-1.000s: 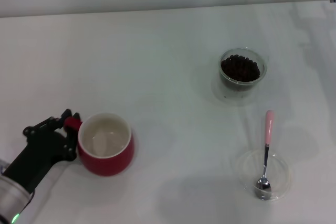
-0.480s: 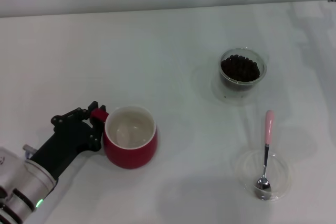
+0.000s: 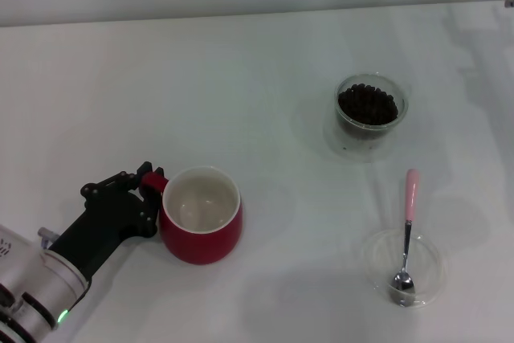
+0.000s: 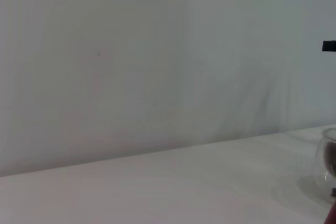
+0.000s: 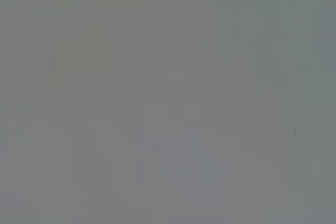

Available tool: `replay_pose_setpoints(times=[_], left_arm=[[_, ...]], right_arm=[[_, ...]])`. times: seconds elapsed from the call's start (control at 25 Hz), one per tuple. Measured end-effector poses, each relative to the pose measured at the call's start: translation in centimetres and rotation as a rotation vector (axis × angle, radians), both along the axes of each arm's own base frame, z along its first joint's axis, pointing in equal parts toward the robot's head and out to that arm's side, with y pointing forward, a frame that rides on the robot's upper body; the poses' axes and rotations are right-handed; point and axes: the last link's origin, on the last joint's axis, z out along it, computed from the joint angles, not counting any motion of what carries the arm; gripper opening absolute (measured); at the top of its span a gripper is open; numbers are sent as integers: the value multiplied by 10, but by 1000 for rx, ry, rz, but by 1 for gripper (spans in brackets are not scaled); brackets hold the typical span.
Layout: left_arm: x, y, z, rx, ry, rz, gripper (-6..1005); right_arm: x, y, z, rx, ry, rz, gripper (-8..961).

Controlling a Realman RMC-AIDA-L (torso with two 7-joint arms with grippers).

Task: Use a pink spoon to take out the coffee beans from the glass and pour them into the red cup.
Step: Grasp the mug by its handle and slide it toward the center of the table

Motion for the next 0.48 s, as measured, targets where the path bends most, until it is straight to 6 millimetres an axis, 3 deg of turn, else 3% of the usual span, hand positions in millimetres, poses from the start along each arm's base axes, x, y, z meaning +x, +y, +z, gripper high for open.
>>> replay_pose_setpoints(times=[0.48], left_arm=[[1, -1, -6, -23, 1, 23, 125]], right_arm=[[5, -4, 1, 2, 0, -13, 872]])
